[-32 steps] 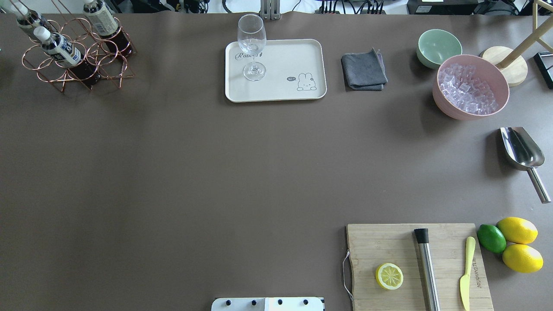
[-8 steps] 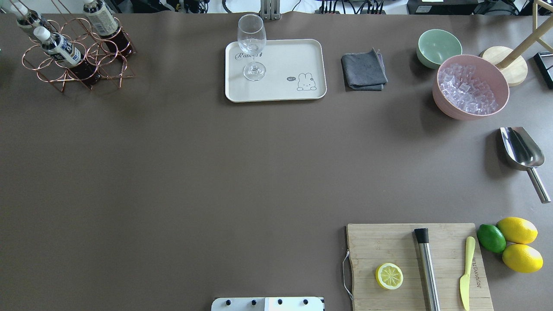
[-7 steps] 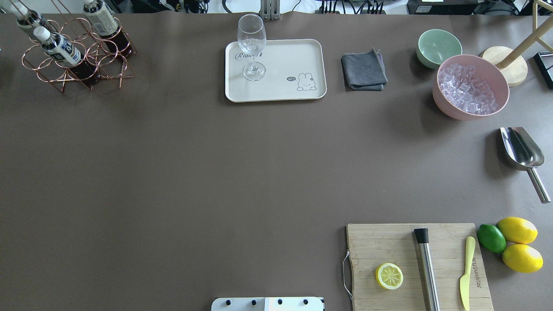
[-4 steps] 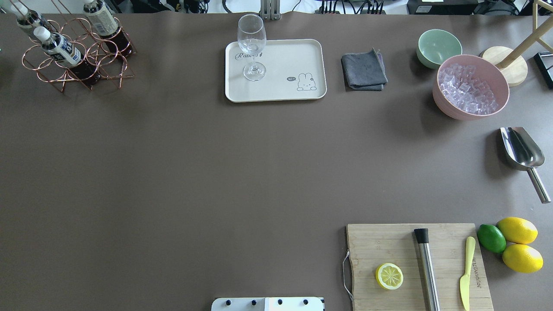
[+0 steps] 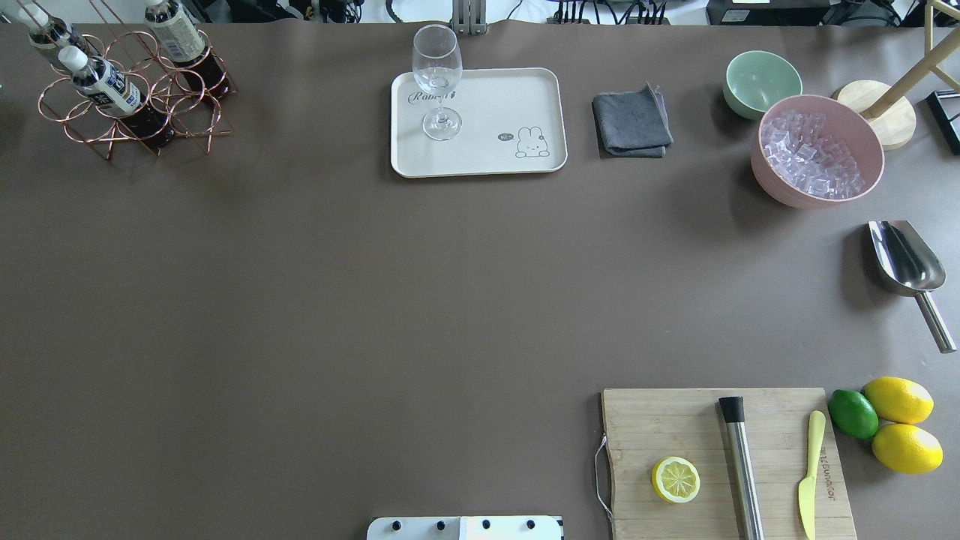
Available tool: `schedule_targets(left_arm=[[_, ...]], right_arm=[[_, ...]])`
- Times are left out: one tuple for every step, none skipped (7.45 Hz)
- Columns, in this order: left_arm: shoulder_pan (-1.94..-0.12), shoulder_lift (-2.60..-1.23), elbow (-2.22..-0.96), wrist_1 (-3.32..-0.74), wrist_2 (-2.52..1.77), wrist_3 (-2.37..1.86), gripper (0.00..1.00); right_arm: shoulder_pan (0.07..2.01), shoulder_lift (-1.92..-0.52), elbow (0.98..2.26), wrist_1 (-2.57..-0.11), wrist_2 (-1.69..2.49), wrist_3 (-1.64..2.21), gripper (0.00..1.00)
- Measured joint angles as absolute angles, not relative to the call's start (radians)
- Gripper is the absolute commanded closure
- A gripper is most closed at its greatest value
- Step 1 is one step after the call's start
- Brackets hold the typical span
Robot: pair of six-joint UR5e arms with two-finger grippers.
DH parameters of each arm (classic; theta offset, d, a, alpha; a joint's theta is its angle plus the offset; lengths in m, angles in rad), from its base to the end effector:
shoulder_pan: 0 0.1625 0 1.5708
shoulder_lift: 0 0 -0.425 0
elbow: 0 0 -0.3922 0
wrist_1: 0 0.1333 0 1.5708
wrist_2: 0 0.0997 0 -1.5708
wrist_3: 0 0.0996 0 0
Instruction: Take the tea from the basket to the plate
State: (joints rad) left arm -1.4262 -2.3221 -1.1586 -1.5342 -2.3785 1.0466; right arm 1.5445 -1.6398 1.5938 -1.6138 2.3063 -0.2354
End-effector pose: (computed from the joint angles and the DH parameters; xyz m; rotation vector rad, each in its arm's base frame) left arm 0.0511 -0.7764 0.3786 0.6501 0.6395 1.2360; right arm 0.0545 -0.4568 0.6869 -0.0078 -0.7414 -0.2169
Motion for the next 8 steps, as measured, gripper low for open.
schedule_targets(left_arm=[[-1.424, -2.314, -1.165, -1.534, -2.380, 1.047, 1.00], [-1.427, -2.308, -1.171, -1.532, -2.381, 1.047, 1.00], [-1.433, -2.302, -1.177, -1.528, -2.382, 1.046, 1.00], [-1.441, -2.299, -1.183, -1.527, -2.383, 1.046, 1.00], [-1.447, -2.297, -1.196, -1.525, -2.388, 1.046, 1.00], [-1.456, -2.293, -1.215, -1.523, -2.401, 1.045, 1.00], [-1.474, -2.284, -1.253, -1.511, -2.415, 1.045, 1.00], [-1.488, -2.270, -1.317, -1.475, -2.423, 1.045, 1.00]], right_arm=[[1.545, -1.640, 1.594, -1.614, 2.307, -0.236, 0.00], [1.545, -1.640, 1.594, -1.614, 2.307, -0.237, 0.00], [1.545, -1.639, 1.594, -1.614, 2.307, -0.236, 0.00], [1.545, -1.640, 1.594, -1.613, 2.307, -0.237, 0.00], [1.544, -1.639, 1.593, -1.613, 2.306, -0.237, 0.00], [1.544, -1.639, 1.591, -1.613, 2.307, -0.238, 0.00], [1.543, -1.638, 1.589, -1.613, 2.307, -0.239, 0.00], [1.544, -1.636, 1.588, -1.613, 2.307, -0.240, 0.00]])
